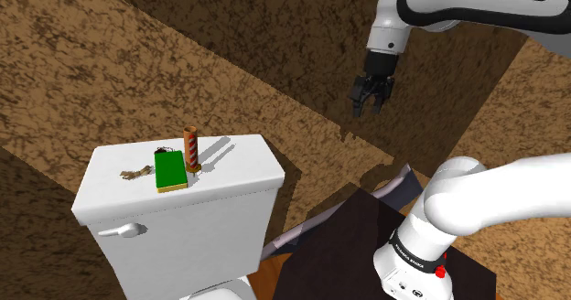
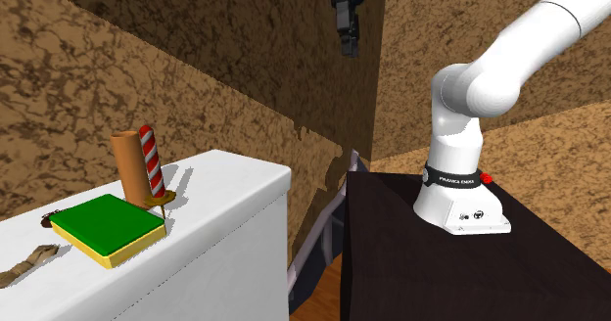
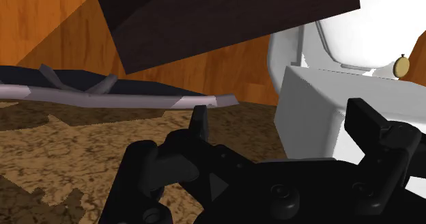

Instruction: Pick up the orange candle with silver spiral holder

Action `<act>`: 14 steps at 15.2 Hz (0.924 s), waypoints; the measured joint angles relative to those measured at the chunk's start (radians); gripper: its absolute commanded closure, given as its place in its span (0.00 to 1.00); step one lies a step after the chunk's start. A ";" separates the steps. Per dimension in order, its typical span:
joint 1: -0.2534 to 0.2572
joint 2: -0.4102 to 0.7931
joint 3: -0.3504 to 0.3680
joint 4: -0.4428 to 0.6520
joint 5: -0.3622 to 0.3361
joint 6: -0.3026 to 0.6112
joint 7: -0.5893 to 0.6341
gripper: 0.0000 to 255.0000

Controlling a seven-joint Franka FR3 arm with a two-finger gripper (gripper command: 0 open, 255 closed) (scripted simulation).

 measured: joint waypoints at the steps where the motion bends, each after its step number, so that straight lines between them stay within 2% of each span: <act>1: 0.000 0.000 0.000 0.000 0.000 0.000 0.000 0.00; 7: 0.041 0.033 0.096 -0.061 0.066 0.158 0.086 0.00; 14: 0.087 0.162 0.233 -0.072 0.127 0.390 0.204 0.00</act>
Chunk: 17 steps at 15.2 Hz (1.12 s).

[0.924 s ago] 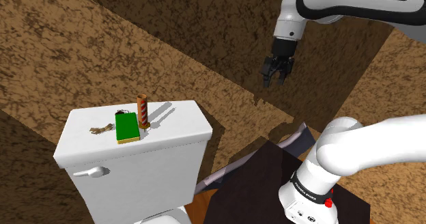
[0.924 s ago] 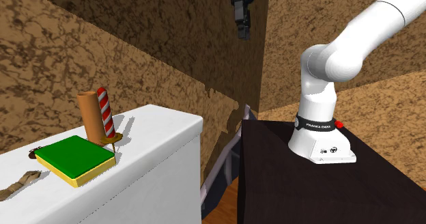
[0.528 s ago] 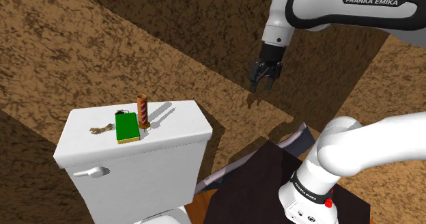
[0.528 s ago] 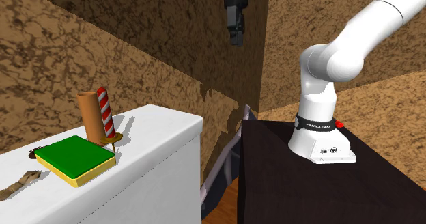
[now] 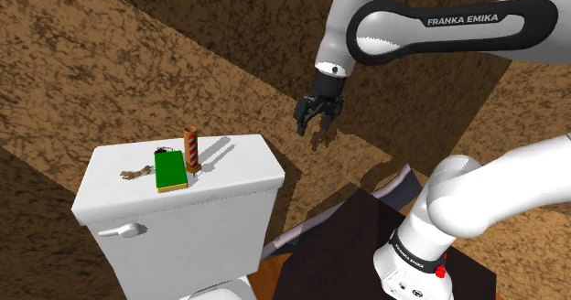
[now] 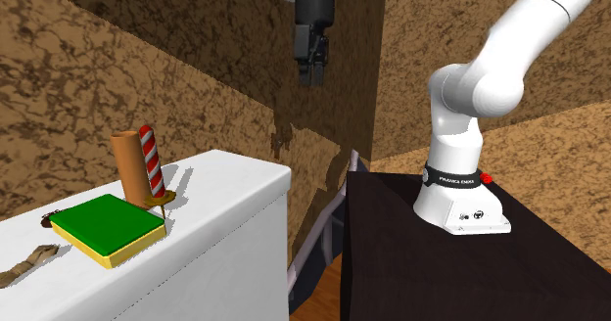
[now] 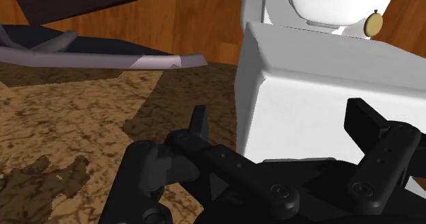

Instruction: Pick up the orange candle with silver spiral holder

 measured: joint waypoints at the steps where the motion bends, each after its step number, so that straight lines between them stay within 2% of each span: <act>1: 0.005 0.022 0.020 0.002 0.005 0.033 0.018 0.00; 6: 0.016 0.160 0.122 0.044 0.003 0.195 0.112 0.00; 10: 0.012 0.272 0.202 0.101 -0.033 0.297 0.201 0.00; 14: -0.003 0.402 0.284 0.168 -0.113 0.397 0.313 0.00; 17: -0.018 0.525 0.344 0.250 -0.218 0.452 0.422 0.00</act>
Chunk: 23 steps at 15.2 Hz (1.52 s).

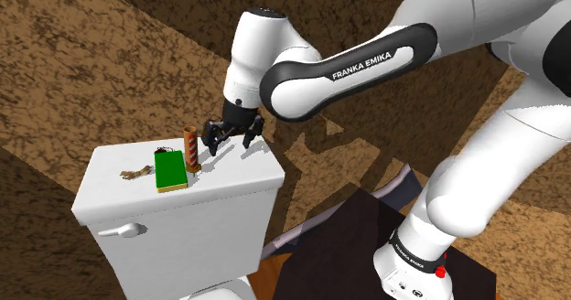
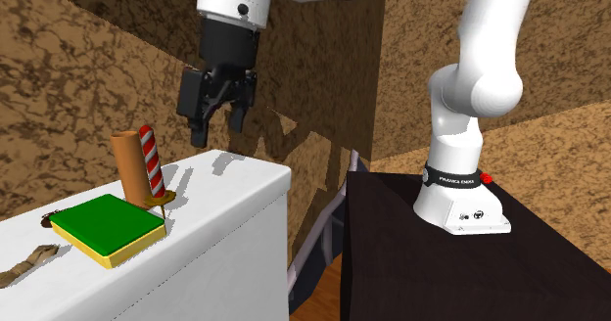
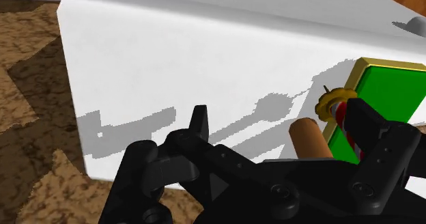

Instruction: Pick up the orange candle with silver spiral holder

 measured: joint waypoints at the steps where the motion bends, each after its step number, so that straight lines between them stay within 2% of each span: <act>1: -0.003 0.034 0.012 0.020 -0.037 0.016 0.031 0.00; 5: 0.015 0.198 0.050 0.147 -0.221 0.042 0.194 0.00; 7: 0.033 0.257 0.050 0.194 -0.292 0.046 0.250 0.00; 14: 0.052 0.324 0.032 0.179 -0.378 0.110 0.322 0.00; 15: 0.052 0.325 0.032 0.174 -0.381 0.115 0.326 1.00; 23: 0.053 0.326 0.031 0.171 -0.384 0.120 0.329 1.00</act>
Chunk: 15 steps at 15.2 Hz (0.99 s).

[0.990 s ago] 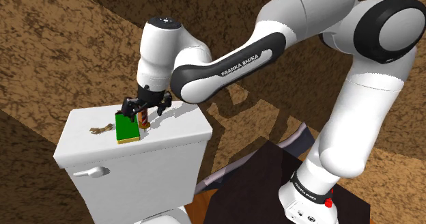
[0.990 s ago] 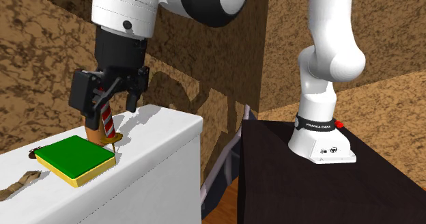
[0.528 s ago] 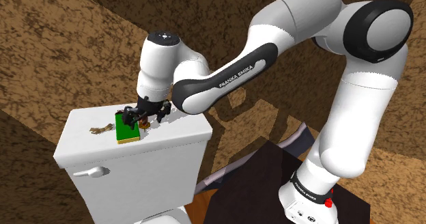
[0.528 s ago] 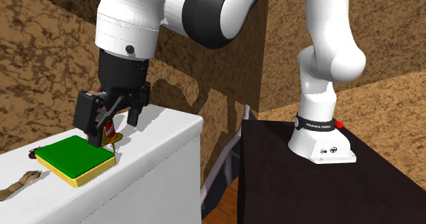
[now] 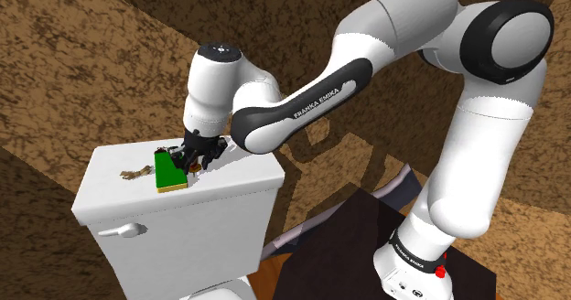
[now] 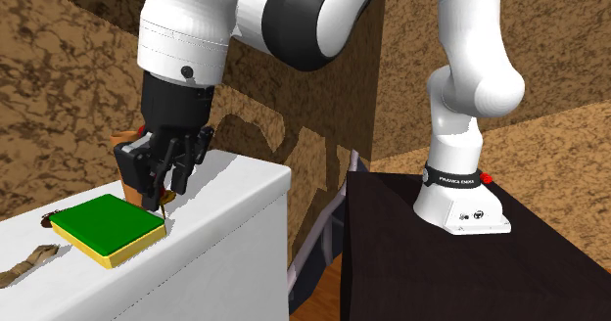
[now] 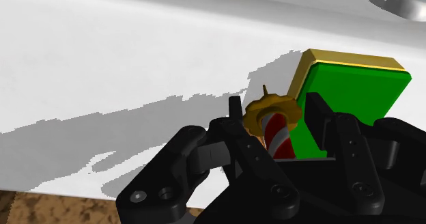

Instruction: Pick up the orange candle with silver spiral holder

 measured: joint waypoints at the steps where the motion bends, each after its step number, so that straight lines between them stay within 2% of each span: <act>1: 0.000 0.000 0.000 0.000 0.000 0.000 0.000 1.00; 15: -0.019 -0.082 0.026 0.070 0.110 -0.127 -0.096 1.00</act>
